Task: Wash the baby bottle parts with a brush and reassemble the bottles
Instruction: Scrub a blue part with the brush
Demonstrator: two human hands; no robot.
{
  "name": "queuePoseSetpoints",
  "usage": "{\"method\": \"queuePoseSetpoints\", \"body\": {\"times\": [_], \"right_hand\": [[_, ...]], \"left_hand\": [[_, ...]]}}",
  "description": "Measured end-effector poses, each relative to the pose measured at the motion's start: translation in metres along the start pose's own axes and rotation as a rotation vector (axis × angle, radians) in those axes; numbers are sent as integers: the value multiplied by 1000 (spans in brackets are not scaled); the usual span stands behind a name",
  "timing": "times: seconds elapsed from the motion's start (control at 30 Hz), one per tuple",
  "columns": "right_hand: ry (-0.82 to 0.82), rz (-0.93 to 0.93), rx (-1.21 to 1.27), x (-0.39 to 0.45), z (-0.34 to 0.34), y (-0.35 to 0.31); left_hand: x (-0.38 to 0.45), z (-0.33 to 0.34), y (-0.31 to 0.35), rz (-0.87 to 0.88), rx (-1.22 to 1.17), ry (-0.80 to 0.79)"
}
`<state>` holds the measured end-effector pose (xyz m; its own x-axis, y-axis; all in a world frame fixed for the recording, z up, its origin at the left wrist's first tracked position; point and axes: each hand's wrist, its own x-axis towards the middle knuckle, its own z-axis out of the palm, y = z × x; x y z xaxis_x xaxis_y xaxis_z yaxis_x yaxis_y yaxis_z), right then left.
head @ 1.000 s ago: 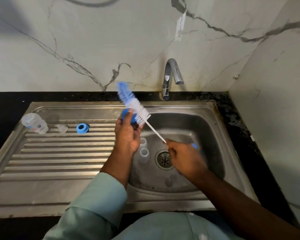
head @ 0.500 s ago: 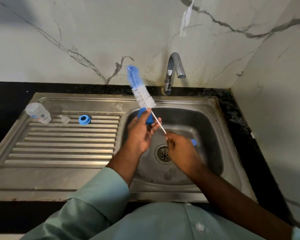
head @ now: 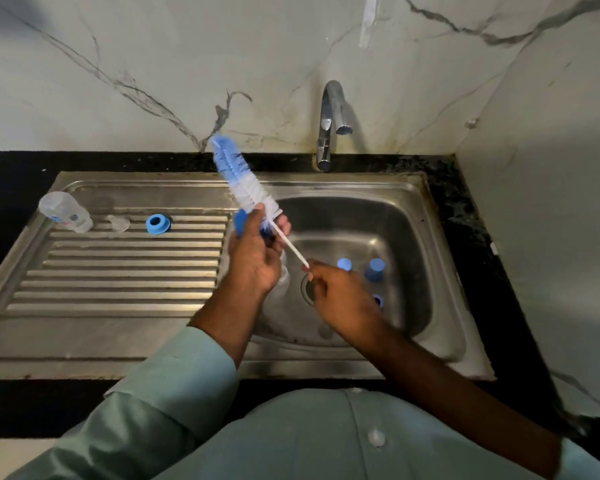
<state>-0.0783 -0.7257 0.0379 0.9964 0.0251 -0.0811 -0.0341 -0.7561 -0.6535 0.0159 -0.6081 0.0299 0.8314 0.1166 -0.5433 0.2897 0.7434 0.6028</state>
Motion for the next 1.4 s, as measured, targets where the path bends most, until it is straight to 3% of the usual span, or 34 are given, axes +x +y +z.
{"method": "queuePoseSetpoints", "body": {"times": [0.07, 0.2, 0.3, 0.47, 0.63, 0.77, 0.87, 0.97, 1.13, 1.27, 1.4], "right_hand": [[16, 47, 19, 5, -3, 4], [-45, 6, -13, -30, 2, 22], [-22, 65, 52, -26, 5, 33], [-53, 27, 24, -35, 12, 51], [-6, 139, 56, -16, 17, 58], [-87, 12, 59, -37, 24, 59], [-59, 33, 95, -36, 30, 59], [-95, -1, 35, -39, 24, 63], [-41, 72, 69, -10, 17, 69], [-86, 49, 30, -14, 5, 79], [-32, 41, 72, -4, 2, 85]], "left_hand": [[-11, -2, -14, -66, 87, -46], [-10, -8, -13, -33, -44, -40], [-12, -18, -29, -58, 69, -49], [-3, -24, -31, -4, 5, 40], [-6, -28, -49, 4, 150, 5], [2, -26, -38, -8, 74, 26], [-5, -22, -50, 38, 167, 56], [3, -20, -45, 103, 85, 144], [2, -10, -58, -34, 238, 67], [16, 5, -45, 71, 56, 49], [14, 8, -51, 19, 221, 2]]}}
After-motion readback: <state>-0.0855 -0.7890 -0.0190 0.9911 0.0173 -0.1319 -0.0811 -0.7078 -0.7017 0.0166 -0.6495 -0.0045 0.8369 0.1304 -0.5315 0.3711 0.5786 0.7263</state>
